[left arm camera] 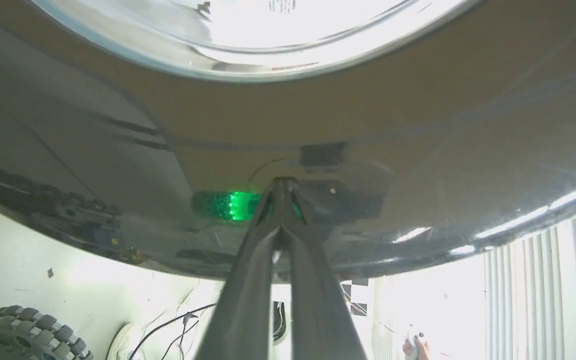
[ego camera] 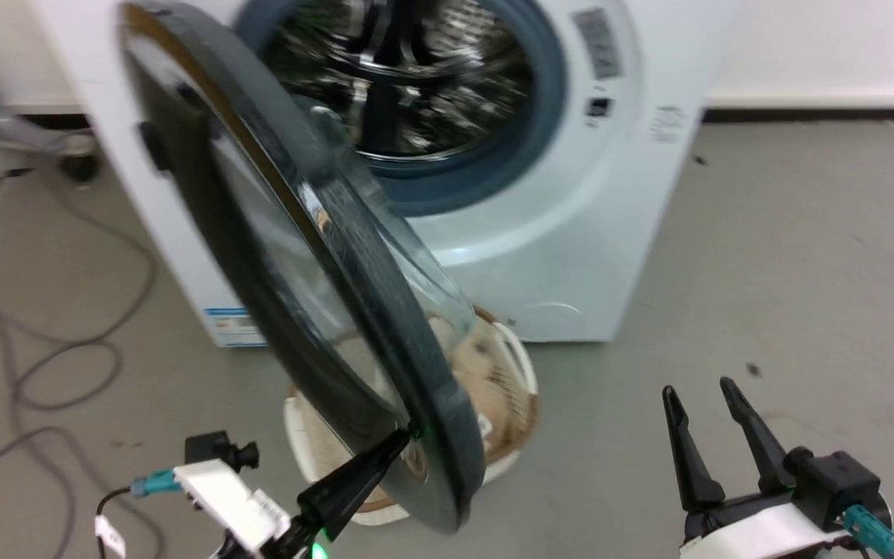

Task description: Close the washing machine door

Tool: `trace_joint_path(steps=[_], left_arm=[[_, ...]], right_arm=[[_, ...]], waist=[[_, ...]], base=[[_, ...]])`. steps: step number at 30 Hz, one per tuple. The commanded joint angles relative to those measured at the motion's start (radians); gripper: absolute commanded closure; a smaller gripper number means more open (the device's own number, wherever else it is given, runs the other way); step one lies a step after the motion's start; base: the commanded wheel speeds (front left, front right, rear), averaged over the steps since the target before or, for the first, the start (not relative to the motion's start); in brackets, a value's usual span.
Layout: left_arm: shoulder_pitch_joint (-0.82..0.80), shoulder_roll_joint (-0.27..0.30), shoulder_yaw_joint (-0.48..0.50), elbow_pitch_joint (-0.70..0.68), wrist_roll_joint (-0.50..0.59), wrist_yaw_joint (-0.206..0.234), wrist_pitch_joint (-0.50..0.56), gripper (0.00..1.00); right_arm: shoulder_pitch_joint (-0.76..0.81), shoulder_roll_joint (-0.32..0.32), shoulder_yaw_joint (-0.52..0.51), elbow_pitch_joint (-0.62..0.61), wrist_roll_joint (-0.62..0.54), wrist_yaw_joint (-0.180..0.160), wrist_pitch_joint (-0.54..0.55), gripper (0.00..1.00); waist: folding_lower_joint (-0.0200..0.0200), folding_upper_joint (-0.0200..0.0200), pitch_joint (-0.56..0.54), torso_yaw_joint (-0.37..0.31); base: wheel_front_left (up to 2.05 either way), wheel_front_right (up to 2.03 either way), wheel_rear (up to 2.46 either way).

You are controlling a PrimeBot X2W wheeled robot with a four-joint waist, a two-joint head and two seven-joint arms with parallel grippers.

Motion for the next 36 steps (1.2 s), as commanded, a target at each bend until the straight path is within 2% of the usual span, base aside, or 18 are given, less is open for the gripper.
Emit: trace_joint_path(steps=[1,8,13,20,28,32,36], left_arm=[[-0.033,-0.002,-0.023,0.01,-0.001,-0.015,-0.013,1.0],[-0.145,-0.002,-0.091,0.092,-0.001,-0.05,-0.121,1.0],[-0.242,-0.002,-0.089,0.173,-0.026,-0.066,-0.21,1.0],[-0.388,-0.002,-0.087,0.288,-0.035,-0.091,-0.35,1.0],[-0.552,-0.002,-0.121,0.434,-0.078,-0.137,-0.471,1.0],[-0.552,-0.002,-0.144,0.473,-0.076,-0.159,-0.478,1.0],[-0.5,0.014,-0.176,0.48,-0.027,-0.173,-0.477,1.0]], right_arm=[[-0.016,0.0,-0.003,-0.006,-0.005,0.001,-0.004,0.0],[-0.039,0.003,0.002,-0.012,0.001,0.001,-0.004,0.0],[-0.054,0.007,0.007,-0.015,0.009,0.001,-0.004,0.0],[-0.059,0.01,0.009,-0.016,0.015,0.001,-0.004,0.0],[-0.064,0.012,0.011,-0.014,0.017,0.001,-0.004,0.0],[-0.062,0.012,0.014,-0.014,0.022,0.001,-0.004,0.0],[-0.055,0.012,0.008,-0.015,0.025,0.001,-0.004,0.0]], waist=[[0.0,0.0,0.047,-0.078],[0.0,0.0,0.105,-0.192],[0.0,0.0,0.139,-0.262],[0.0,0.0,0.167,-0.315],[0.0,0.0,0.17,-0.325],[0.0,0.0,0.151,-0.3],[0.0,0.0,0.121,-0.259]], base=[[0.0,0.0,0.0],[0.0,0.0,0.0],[0.0,0.0,0.0],[0.0,0.0,0.0],[0.0,0.0,0.0],[0.0,0.0,0.0],[0.0,0.0,0.0]])
